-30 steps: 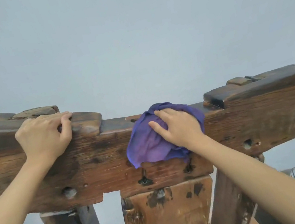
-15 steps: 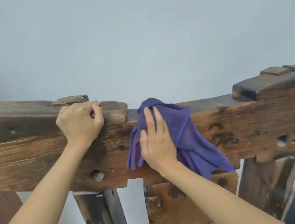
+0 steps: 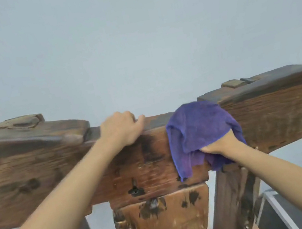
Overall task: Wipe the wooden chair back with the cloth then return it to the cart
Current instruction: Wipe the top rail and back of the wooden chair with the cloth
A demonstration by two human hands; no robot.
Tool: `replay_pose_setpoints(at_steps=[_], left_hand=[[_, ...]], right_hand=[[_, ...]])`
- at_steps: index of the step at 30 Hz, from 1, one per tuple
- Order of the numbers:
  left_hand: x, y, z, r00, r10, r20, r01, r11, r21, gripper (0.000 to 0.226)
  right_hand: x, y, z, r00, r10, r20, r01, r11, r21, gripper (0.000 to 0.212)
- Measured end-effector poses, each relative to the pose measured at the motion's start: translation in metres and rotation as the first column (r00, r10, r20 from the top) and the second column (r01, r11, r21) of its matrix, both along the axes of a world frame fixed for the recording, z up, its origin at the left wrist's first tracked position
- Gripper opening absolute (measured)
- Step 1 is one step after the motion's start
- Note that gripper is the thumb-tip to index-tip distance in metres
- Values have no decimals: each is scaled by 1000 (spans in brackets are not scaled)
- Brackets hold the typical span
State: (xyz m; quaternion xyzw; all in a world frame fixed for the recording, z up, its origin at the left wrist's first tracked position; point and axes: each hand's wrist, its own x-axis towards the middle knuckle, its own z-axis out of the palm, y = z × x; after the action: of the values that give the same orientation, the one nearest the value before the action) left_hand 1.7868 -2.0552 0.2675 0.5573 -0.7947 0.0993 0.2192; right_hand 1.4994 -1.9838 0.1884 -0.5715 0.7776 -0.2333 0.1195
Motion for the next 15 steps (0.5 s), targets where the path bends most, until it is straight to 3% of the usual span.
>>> replay_pose_setpoints(at_steps=[2,3,5,7,9,12,15], left_hand=[[-36,6,-21,997,-39,64,40,999,-27,63],[-45,8,-27,996,-24,85,34,993,-117,62],[-46,8,-34,996,-10,92,31,972,-231,60],[-38,7,-37,997,-33,73,52,959,-277,60],[-34,8,-38,997,-37,72,57,953,-297,60],[-43,9,-36,997,-10,82,35,951,-308,55],[-47,7,-37,995,-33,95,63,939,-337,49]], right_hand=[[-26,-5,26,961,-29,-275,33,999,12,66],[-45,-4,38,939,-95,-331,70,994,-87,60],[-86,0,58,929,-194,-316,54,914,-402,52],[-127,5,78,926,-270,-264,83,826,-557,53],[-173,6,104,908,-344,-240,186,843,-505,55],[-242,0,129,902,-409,-141,367,895,-252,56],[-278,-10,134,887,-453,-85,432,881,-193,49]])
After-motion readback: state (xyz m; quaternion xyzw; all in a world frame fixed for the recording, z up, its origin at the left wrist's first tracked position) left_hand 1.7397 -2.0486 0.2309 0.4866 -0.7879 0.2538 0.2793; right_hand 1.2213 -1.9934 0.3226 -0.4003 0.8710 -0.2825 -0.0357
